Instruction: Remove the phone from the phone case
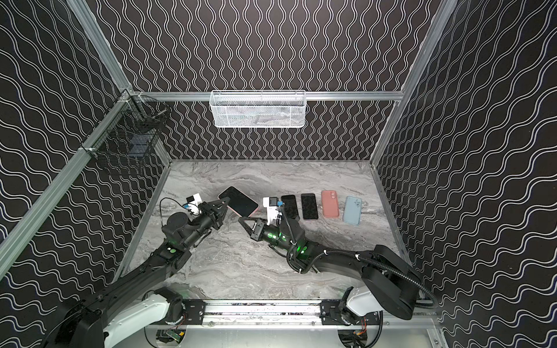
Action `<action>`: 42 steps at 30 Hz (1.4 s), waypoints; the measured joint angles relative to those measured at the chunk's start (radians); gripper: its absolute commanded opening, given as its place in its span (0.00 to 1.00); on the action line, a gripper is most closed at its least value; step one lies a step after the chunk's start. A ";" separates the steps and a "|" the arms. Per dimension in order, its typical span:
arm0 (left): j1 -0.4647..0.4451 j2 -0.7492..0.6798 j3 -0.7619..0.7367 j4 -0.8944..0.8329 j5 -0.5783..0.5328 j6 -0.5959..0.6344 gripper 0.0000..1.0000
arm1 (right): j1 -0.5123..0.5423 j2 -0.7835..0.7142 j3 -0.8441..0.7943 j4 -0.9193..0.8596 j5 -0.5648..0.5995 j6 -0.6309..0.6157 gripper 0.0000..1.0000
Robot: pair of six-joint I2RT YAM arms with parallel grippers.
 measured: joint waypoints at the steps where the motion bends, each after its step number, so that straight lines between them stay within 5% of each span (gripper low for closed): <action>1: 0.000 -0.003 0.004 -0.009 0.001 0.000 0.00 | 0.008 -0.002 0.001 -0.001 0.017 -0.021 0.10; 12: -0.001 -0.008 0.007 -0.044 0.035 -0.041 0.00 | 0.092 -0.015 -0.040 0.027 0.194 -0.198 0.10; 29: -0.010 -0.007 0.003 -0.023 0.072 -0.105 0.00 | 0.117 -0.011 -0.105 0.105 0.256 -0.270 0.16; 42: -0.012 -0.015 0.102 -0.075 0.134 0.091 0.00 | 0.116 -0.073 -0.122 0.014 0.225 -0.329 0.25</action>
